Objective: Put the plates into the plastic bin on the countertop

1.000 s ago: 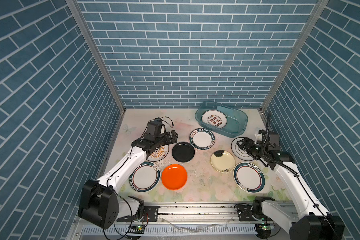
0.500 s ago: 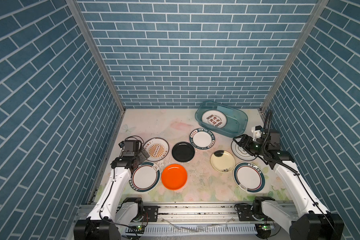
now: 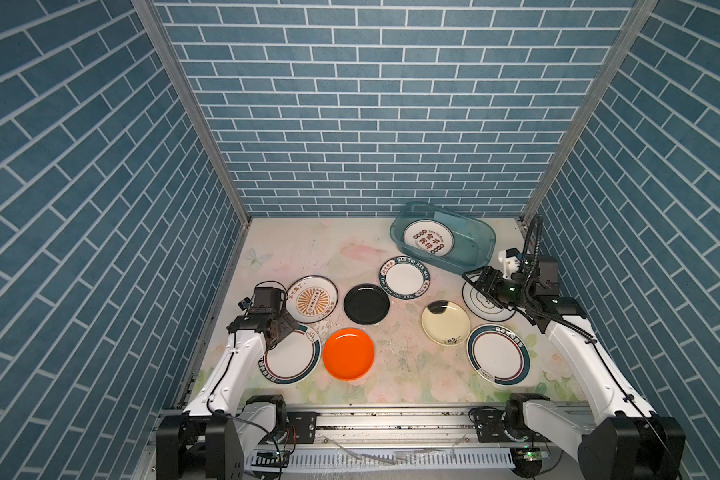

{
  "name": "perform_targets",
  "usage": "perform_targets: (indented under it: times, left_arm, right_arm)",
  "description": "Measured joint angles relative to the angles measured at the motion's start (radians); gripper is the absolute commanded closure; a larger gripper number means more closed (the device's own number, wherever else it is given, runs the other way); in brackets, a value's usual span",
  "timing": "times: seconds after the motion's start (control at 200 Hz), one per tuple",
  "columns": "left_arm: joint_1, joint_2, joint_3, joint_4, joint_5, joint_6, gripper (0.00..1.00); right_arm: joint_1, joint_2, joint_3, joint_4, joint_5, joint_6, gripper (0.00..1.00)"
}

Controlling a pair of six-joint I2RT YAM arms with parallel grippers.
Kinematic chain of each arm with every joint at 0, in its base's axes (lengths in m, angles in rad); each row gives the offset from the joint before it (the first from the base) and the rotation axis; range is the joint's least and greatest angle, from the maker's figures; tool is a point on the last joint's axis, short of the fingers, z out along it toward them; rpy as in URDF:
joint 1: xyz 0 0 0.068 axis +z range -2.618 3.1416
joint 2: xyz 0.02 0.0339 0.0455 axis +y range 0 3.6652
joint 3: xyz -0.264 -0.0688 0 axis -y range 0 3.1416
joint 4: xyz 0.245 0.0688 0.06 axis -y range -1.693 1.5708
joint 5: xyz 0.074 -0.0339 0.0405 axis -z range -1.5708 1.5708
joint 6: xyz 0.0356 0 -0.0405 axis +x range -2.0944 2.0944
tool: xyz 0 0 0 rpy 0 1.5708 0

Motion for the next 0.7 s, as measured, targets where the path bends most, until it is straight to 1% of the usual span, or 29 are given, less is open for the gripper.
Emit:
perform_targets:
  times: [0.24, 0.405, 0.56, 0.7]
  left_arm:
    - [0.0, 0.068, -0.03, 0.101, 0.027, -0.018, 0.01]
    - [0.0, 0.142, -0.033, 0.17, 0.034, -0.018, 0.0]
    - [0.001, 0.216, -0.014, 0.208, 0.034, -0.002, 0.0]
    - [0.001, 0.254, 0.005, 0.238, 0.033, 0.016, 0.01]
  right_arm:
    - [0.0, 0.01, 0.0, -0.001, 0.001, -0.016, 0.2]
    - [0.0, 0.01, 0.0, -0.005, 0.006, -0.017, 0.2]
    - [0.0, 0.006, 0.0, -0.019, 0.018, -0.016, 0.21]
    - [0.0, -0.005, 0.0, -0.028, 0.03, -0.016, 0.2]
